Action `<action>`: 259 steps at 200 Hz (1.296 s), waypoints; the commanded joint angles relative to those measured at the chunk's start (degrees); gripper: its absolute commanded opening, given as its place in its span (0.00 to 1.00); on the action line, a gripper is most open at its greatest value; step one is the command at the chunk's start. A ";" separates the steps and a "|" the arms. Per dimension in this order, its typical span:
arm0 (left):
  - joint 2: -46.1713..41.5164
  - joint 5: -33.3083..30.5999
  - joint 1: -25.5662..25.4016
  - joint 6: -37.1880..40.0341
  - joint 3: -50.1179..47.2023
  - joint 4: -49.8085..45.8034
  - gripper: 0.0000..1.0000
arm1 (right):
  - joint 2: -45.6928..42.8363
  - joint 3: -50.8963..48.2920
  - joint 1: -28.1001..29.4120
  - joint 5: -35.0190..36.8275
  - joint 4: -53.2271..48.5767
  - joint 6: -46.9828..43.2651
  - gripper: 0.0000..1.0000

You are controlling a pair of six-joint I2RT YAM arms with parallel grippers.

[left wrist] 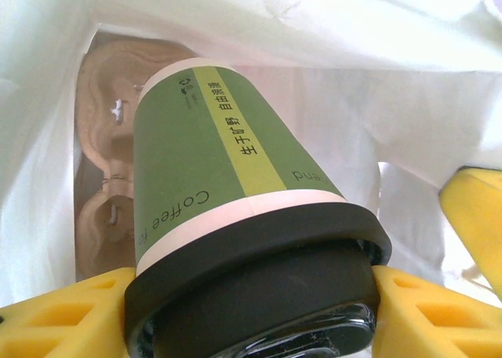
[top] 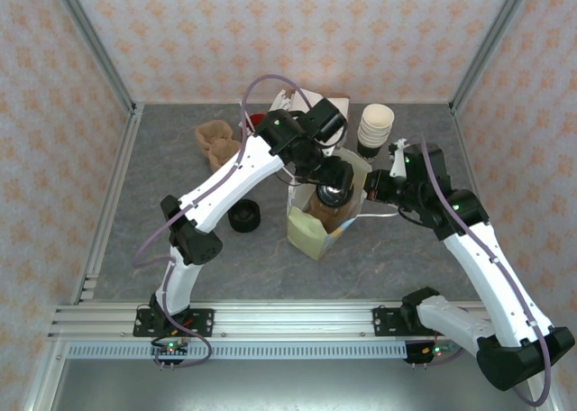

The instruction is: Pack the takeout coffee

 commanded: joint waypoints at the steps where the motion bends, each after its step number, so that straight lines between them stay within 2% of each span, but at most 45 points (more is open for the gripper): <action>1: -2.31 0.73 0.51 -3.13 1.87 -1.29 0.31 | 0.06 2.19 -0.24 4.86 -1.27 -1.54 0.00; 151: -14.23 2.02 0.13 -4.31 1.43 5.14 0.33 | 0.58 3.98 -0.58 15.07 -3.74 -3.47 0.00; 215: -18.76 -2.01 0.19 -4.00 1.56 3.57 0.35 | 1.14 5.98 -2.33 18.20 -7.27 -5.61 0.00; 259: -20.71 -4.49 1.16 -3.77 1.78 1.78 0.35 | 0.71 6.92 -6.90 16.79 -9.36 -6.63 0.00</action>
